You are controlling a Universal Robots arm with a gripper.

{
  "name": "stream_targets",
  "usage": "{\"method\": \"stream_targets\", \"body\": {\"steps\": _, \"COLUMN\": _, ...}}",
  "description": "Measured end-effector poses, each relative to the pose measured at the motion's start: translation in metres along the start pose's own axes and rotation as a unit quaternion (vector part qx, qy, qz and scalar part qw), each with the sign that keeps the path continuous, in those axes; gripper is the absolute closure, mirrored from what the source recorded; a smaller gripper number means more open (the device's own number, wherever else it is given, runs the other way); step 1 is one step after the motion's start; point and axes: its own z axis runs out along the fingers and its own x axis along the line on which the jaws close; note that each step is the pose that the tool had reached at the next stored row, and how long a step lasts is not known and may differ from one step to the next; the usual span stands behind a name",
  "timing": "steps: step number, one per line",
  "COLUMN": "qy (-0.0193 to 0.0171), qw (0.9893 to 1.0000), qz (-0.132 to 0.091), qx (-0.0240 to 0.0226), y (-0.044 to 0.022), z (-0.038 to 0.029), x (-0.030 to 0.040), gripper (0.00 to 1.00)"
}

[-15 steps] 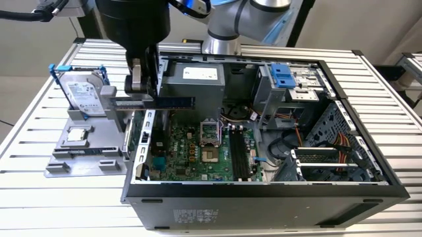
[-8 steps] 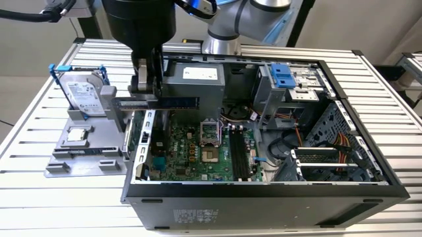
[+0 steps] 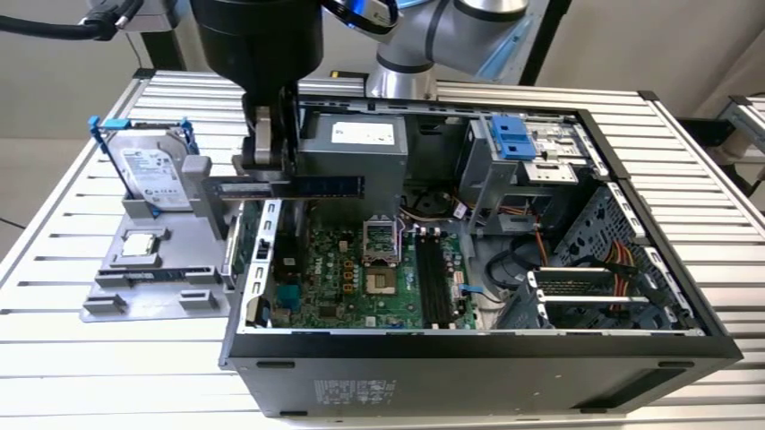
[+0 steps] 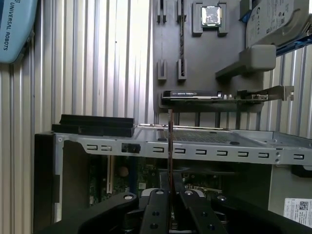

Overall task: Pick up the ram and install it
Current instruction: 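Pick up the ram and move it above insertion slot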

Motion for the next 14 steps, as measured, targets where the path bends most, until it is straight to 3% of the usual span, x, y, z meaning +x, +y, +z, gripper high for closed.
{"method": "stream_targets", "body": {"steps": 14, "qy": 0.0000, "qw": 1.0000, "qz": 0.000, "qx": 0.0000, "y": -0.0052, "z": -0.0001, "x": 0.0001, "gripper": 1.00}}
